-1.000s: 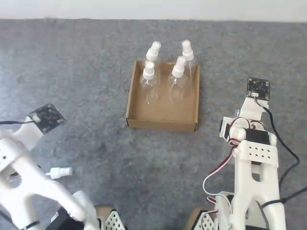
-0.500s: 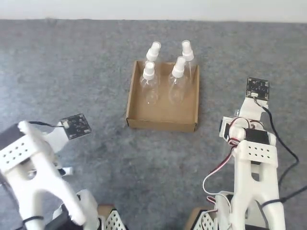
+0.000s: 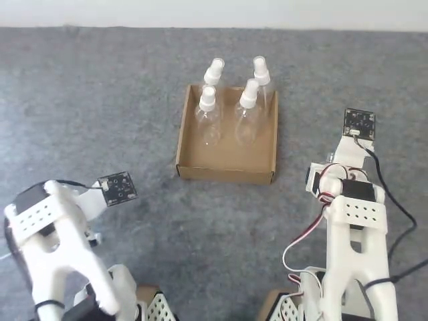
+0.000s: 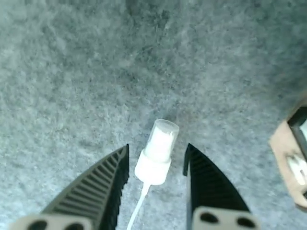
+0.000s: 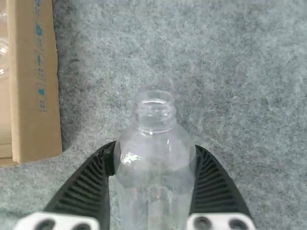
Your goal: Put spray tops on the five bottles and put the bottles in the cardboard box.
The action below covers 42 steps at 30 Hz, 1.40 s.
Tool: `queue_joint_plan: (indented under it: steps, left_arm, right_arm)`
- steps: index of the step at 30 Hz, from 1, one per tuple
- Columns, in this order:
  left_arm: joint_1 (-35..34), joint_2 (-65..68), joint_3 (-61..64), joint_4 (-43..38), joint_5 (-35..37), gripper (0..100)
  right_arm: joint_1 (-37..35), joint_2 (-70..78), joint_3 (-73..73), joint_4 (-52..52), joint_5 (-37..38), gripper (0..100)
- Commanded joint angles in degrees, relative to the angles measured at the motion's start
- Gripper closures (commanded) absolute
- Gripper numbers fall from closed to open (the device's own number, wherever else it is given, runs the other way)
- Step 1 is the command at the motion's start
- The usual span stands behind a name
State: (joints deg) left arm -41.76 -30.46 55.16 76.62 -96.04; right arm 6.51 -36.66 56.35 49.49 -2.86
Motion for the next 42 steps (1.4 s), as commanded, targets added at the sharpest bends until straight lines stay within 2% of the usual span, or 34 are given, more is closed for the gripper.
queue_joint_plan:
  steps: [1, 7, 13, 19, 26, 32, 38, 42]
  left_arm:
    - [-0.88, -1.58, -0.57, -1.05, -2.81, 83]
    - [-0.97, 0.88, -0.75, -1.41, -5.01, 83]
    - [-0.97, 10.20, -0.84, -8.09, -4.92, 83]
    - [-0.62, 15.21, -3.03, -8.26, -4.84, 83]
    - [-0.44, 15.47, -3.65, -8.09, -4.75, 94]
    - [-0.53, 15.38, -3.65, -7.82, -4.66, 96]
    - [0.88, 15.38, -3.91, -8.26, 2.90, 96]
    - [0.70, 15.91, -4.35, -8.44, 4.13, 89]
  right_arm:
    - [0.75, -2.42, -0.18, -1.10, 0.00, 94.6]
    - [0.75, -2.42, -0.18, -1.10, 0.00, 94.6]
    - [0.75, -2.42, -0.18, -1.10, 0.00, 94.6]
    - [0.75, -2.42, -0.18, -1.10, 0.00, 94.6]
    - [0.75, -2.42, -0.18, -1.10, 0.00, 94.6]
    - [0.75, -2.42, -0.18, -1.10, 0.00, 94.6]
    - [0.75, -2.42, -0.18, -1.10, 0.00, 94.6]
    - [0.75, -2.42, -0.18, -1.10, 0.00, 94.6]
